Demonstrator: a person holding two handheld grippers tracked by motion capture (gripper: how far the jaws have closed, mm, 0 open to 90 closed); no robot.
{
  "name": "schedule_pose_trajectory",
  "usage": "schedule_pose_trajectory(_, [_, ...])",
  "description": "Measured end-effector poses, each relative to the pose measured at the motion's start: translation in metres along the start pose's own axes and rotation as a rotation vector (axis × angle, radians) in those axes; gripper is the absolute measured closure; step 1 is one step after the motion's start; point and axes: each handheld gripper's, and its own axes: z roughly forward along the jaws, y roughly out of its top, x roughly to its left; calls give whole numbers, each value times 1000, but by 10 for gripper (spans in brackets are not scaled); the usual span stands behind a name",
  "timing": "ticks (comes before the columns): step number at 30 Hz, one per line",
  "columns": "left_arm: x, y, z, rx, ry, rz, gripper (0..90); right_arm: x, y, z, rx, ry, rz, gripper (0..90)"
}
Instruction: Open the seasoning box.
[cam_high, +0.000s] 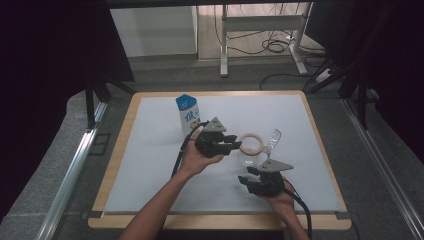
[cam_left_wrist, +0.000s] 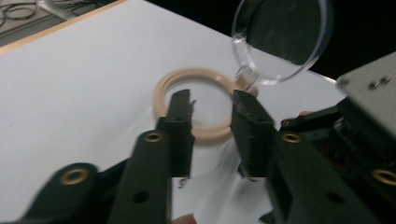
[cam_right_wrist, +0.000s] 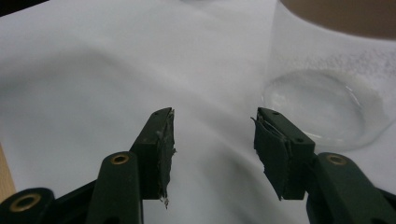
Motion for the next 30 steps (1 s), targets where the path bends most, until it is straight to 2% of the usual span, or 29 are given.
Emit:
schedule_pose_trajectory(1, [2,-5,-3,-2,3,-4,586,1,1,0,-2,0,0,476])
schedule_pose_trajectory(2, [6,-13,-9,1,20,-15,497,3,4,1,-14,4,-5,475])
schedule_pose_trajectory(4, [9,-21,-15,8,44,-16,422,6,6,2,-15,8,-10,474])
schedule_pose_trajectory(5, [9,-21,-15,8,44,-16,391,6,6,2,-15,8,-10,474])
schedule_pose_trajectory(8, [17,-38,-25,22,51,-39,327,10,8,4,-17,14,-29,472])
schedule_pose_trajectory(9, [17,-38,-25,22,51,-39,317,10,8,4,-13,13,-31,472])
schedule_pose_trajectory(14, [25,-63,-37,35,88,-54,284,12,7,6,-9,16,-31,469])
schedule_pose_trajectory(17, [27,-70,-40,49,108,-49,292,12,7,7,-7,16,-36,469])
schedule_pose_trajectory(18, [29,-78,-42,37,111,-57,285,13,7,8,-9,15,-37,468])
schedule_pose_trajectory(22, [32,-88,-45,34,106,-76,285,13,7,8,-8,14,-38,467])
schedule_pose_trajectory(25, [38,-102,-53,-8,106,-110,314,12,6,9,-5,10,-38,464])
schedule_pose_trajectory(28, [41,-109,-60,-6,146,-92,324,11,5,10,-6,10,-35,463])
schedule_pose_trajectory(30, [43,-111,-62,0,154,-92,326,10,5,10,-5,6,-33,462])
